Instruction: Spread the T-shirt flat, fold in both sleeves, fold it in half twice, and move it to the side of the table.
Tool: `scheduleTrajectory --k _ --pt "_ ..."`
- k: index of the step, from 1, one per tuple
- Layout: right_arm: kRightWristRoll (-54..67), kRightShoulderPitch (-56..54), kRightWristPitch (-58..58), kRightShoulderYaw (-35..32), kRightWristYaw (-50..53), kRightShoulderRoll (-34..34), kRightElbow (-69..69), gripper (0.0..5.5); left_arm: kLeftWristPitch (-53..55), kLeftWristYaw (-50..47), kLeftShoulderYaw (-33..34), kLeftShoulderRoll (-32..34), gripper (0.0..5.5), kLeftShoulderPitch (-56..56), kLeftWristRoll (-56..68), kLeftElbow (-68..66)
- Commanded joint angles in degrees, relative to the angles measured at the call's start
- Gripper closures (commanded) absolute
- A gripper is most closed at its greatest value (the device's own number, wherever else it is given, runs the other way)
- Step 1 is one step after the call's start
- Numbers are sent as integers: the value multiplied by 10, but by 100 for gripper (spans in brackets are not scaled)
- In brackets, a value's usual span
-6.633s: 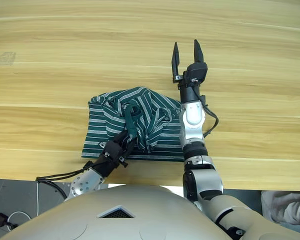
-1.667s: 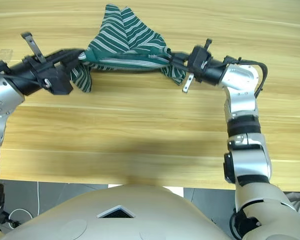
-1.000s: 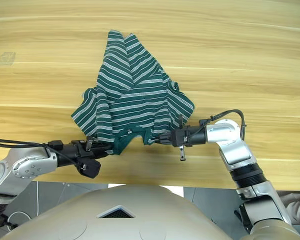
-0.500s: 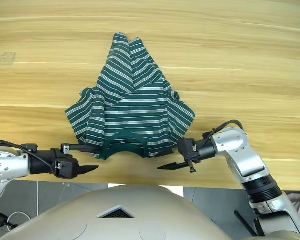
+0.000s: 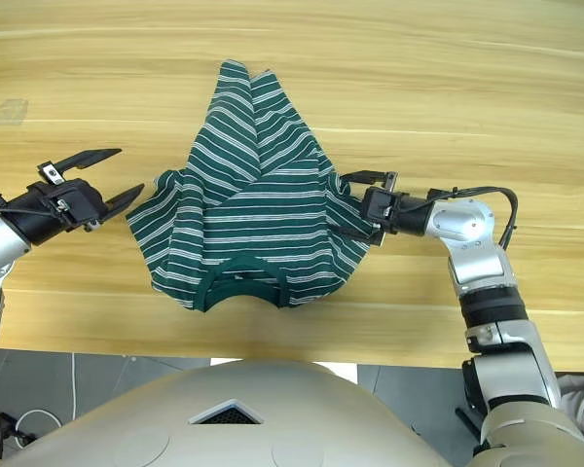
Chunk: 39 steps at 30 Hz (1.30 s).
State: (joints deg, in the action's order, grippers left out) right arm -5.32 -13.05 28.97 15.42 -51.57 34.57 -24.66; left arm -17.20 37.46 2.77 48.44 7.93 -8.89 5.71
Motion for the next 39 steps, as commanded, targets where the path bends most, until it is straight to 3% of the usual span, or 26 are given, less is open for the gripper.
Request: scheduleTrajectory --k 1,3,17,27,35,39 --pt "-77 -20 55 34 35 2 -66 34 -28 -19 -22 -3 288 -17 -40 -36" --pt "-96 -27 74 48 48 -1 -89 12 -40 -30 -32 -6 288 -21 -58 -58" --pt "-127 -43 98 86 79 16 -123 12 -74 -81 -94 -42 288 -10 -112 -154" --pt "-138 -34 76 99 58 62 -132 12 -89 -92 -76 -22 288 3 -95 -186" --pt "-60 42 17 140 -80 111 2 12 -94 -79 -81 -7 288 48 -104 -134" --pt "-17 87 -20 154 -118 133 110 12 -69 -28 -88 5 288 103 -59 -15"
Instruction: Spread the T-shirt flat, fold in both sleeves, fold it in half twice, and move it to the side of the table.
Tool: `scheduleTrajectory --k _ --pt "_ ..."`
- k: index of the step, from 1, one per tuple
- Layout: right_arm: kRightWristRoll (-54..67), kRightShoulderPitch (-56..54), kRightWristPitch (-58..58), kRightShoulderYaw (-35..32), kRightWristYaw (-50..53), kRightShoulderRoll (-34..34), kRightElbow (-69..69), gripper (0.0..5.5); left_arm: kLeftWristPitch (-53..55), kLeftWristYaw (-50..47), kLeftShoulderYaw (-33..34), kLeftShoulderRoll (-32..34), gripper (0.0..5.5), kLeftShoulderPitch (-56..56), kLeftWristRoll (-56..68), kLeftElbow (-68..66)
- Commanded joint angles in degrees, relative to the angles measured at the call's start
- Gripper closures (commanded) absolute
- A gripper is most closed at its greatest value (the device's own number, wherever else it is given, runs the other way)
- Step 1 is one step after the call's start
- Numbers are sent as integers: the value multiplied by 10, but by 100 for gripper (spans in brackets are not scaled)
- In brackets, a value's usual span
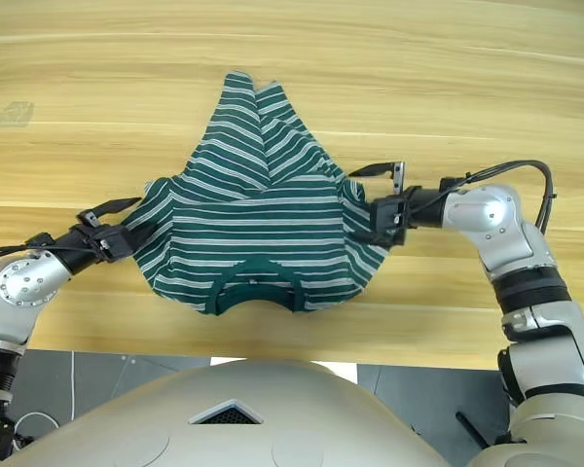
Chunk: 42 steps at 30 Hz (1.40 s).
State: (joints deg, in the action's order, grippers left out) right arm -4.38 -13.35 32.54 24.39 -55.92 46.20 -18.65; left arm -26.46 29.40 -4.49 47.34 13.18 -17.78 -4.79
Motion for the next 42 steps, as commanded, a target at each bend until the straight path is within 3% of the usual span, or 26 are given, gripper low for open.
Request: scheduleTrajectory --k 1,5,9,17,25,28,31,36,42 --pt "-20 96 -63 65 -77 18 64 12 34 66 -17 16 288 60 43 119" --pt "-22 87 -76 50 -63 21 64 12 82 120 20 49 288 104 89 219" --pt "2 66 -88 26 -63 21 56 12 85 112 60 64 288 91 75 170" --pt "12 58 -93 -5 -73 41 43 12 78 97 56 56 288 71 39 128" --pt "128 72 -145 -38 -140 33 123 12 74 97 39 41 288 34 48 115" --pt "255 76 -225 -70 -178 17 195 12 93 124 48 25 288 13 129 138" --pt "301 53 -262 -102 -189 7 207 12 137 163 87 23 288 -2 254 175" --pt "262 -15 -245 -130 -162 -31 145 12 190 188 102 -6 288 -43 366 205" --pt "-15 -130 -85 -57 41 -124 -64 12 168 129 19 -59 288 -145 217 113"
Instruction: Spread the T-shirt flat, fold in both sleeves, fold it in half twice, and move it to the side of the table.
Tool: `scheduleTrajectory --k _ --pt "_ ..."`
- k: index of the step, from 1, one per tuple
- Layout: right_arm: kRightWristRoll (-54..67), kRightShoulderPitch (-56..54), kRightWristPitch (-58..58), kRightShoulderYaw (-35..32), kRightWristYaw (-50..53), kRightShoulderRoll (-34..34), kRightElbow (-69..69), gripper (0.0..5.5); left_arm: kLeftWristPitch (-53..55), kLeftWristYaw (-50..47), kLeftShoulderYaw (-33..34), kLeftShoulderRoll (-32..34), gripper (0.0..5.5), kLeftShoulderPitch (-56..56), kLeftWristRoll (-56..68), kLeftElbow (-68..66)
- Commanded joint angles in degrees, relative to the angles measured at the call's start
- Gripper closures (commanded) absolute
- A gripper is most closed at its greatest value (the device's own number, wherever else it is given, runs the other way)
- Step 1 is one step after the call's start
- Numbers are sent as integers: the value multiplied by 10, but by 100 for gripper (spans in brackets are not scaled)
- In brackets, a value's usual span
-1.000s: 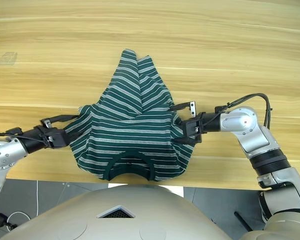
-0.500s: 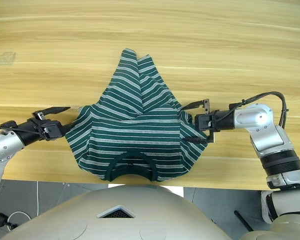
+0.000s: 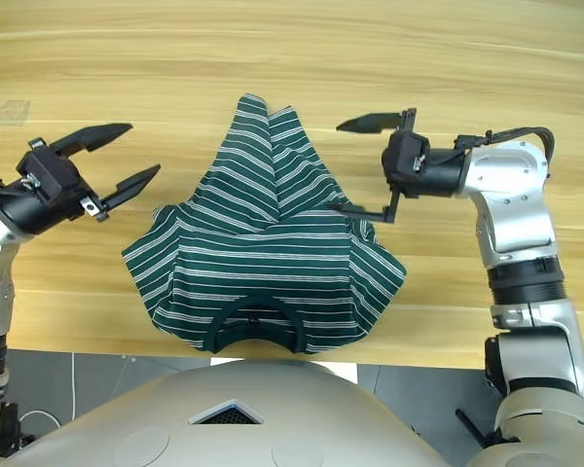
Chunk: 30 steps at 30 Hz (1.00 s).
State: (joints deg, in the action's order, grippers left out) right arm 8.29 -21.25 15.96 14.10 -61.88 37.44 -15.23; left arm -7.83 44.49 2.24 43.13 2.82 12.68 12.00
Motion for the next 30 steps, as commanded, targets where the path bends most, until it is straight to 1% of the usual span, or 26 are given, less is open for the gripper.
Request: scheduleTrajectory --k 1,4,6,10,14,17,21,25,30 --pt "-186 -75 98 61 144 -55 -140 12 -35 -35 -67 -24 288 -58 -124 -80" --pt "-301 -156 129 115 270 -120 -278 12 -68 -61 -128 -62 288 -120 -207 -165" --pt "-353 -196 145 145 326 -153 -362 12 -87 -71 -163 -88 288 -154 -244 -222" --pt "-403 -249 140 179 406 -216 -504 12 -112 -75 -201 -137 288 -203 -263 -328" --pt "-425 -271 127 192 459 -239 -574 12 -140 -91 -217 -161 288 -240 -283 -423" --pt "-430 -267 127 197 471 -237 -593 12 -160 -112 -220 -170 288 -258 -296 -491" --pt "-425 -260 116 191 482 -209 -601 12 -193 -129 -216 -153 288 -249 -305 -534" --pt "-421 -250 86 181 496 -164 -606 12 -216 -137 -202 -114 288 -203 -299 -521" --pt "-424 -238 53 181 509 -138 -605 12 -223 -141 -189 -88 288 -168 -294 -500"
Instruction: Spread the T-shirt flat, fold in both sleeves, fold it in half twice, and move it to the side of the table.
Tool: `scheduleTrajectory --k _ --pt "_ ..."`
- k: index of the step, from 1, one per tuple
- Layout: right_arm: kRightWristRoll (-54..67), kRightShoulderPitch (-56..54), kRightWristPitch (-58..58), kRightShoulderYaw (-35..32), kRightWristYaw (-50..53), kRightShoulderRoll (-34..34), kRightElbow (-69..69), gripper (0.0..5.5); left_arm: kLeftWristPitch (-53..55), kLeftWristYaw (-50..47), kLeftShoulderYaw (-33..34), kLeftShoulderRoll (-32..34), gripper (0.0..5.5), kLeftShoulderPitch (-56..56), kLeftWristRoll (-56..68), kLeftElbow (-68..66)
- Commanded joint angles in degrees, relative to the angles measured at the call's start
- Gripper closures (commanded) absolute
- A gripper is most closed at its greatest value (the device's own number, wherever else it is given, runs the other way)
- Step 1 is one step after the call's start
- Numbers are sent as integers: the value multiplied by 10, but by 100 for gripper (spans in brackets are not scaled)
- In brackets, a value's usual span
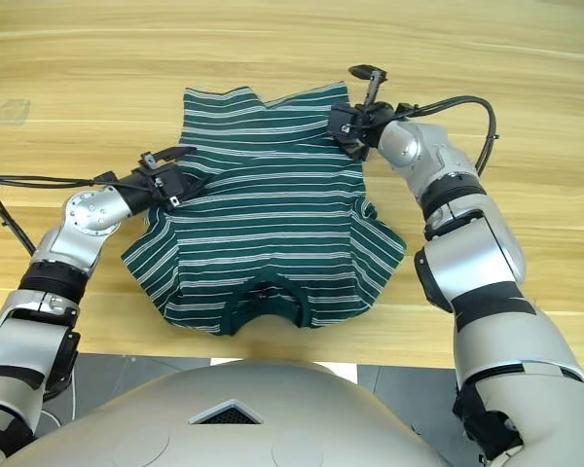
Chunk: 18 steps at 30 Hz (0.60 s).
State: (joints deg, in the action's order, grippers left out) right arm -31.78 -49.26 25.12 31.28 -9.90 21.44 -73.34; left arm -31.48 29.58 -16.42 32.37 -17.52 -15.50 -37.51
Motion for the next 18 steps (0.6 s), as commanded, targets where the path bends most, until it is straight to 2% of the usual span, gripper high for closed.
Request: scheduleTrajectory --k 1,5,8,14,18 --pt "-21 45 -35 8 -12 21 -22 12 15 7 -3 18 288 38 -14 -3" --pt "46 81 46 -41 -48 -12 1 12 16 -13 -12 -7 288 36 -24 -9" --pt "98 104 96 -84 -54 -30 16 12 11 -68 -8 -25 288 25 -36 -16" --pt "179 85 166 -185 12 -38 45 12 7 -187 34 -47 288 -16 -37 -27" --pt "195 95 196 -213 11 -38 72 12 -2 -223 75 -34 288 5 -18 1"
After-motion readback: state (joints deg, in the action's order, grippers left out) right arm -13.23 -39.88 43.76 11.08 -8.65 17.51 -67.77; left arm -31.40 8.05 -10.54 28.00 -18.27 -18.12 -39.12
